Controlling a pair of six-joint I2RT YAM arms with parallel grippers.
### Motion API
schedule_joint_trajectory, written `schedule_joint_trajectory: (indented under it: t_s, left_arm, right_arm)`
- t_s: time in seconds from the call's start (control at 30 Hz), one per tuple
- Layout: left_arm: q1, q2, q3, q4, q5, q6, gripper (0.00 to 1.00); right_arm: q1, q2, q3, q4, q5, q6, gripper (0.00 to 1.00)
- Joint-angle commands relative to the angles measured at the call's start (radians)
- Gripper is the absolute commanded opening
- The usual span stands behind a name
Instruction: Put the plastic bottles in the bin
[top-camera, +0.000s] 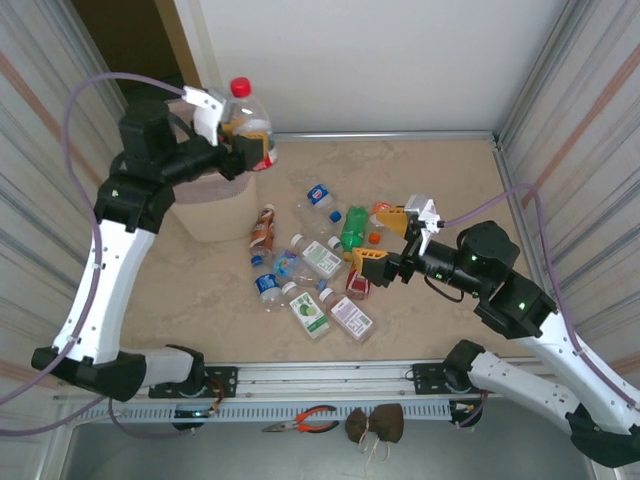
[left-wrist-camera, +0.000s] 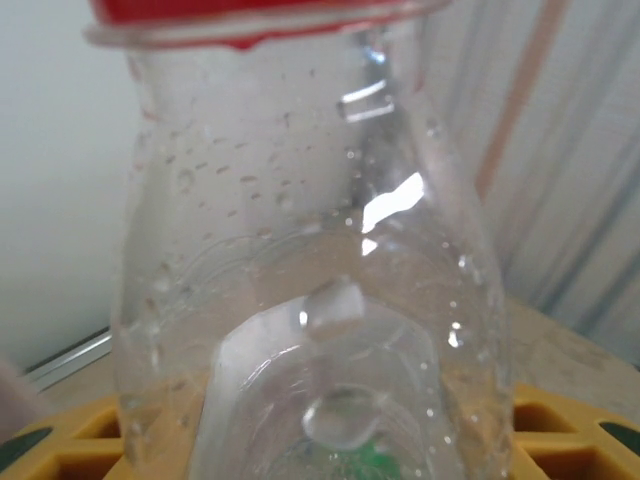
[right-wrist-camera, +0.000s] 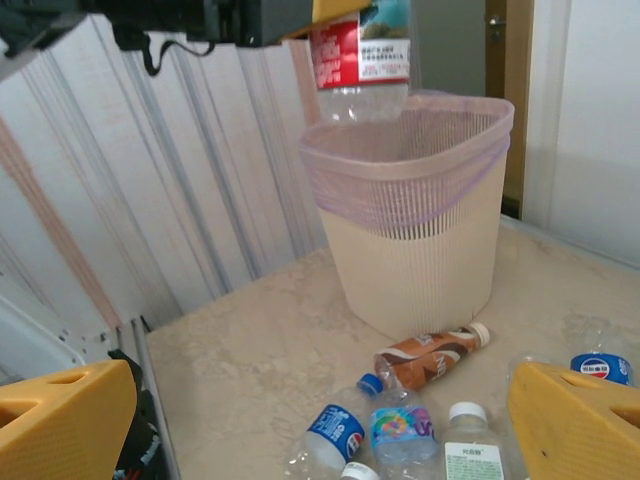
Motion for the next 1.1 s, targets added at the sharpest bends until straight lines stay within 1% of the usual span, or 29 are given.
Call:
schedule_joint_trajectory:
  t_s: [0.0,0.2,0.3,0.37,0.6,0.77,1.07]
  left_arm:
    - [0.092,0.061,0.098,-0.138,-0.031,0.018,0.52]
    - [0.234,0.192,0.234,-0.269,-0.07,0.008,0.52]
    - [0.278,0.256,0.284,-0.318,-0.076,0.011,0.52]
    - [0.296,0.307,0.323,-0.364,-0.099,0.027,0.52]
    - [0.32,0.461,0.405,-0.518,-0.164,0.061,0.51]
    - [0.328,0.531,0.415,-0.579,-0.203,0.078,0.51]
    - [0.335,0.632,0.422,-0.656,-0.231,0.102,0.51]
  right_arm:
    - [0.006,0.009,0.018,-0.008,0.015,-0.028,0.94]
    - [0.006,0.03,0.03,-0.012,0.011,-0.035,0.94]
    - [0.005,0.036,0.036,-0.013,0.01,-0.037,0.94]
    - [0.006,0.037,0.036,-0.013,0.009,-0.039,0.94]
    - [0.005,0.033,0.031,-0.026,0.012,-0.041,0.94]
    - [0.005,0.026,0.027,-0.034,0.017,-0.041,0.94]
    - [0.005,0.014,0.018,-0.041,0.029,-0.044,0.94]
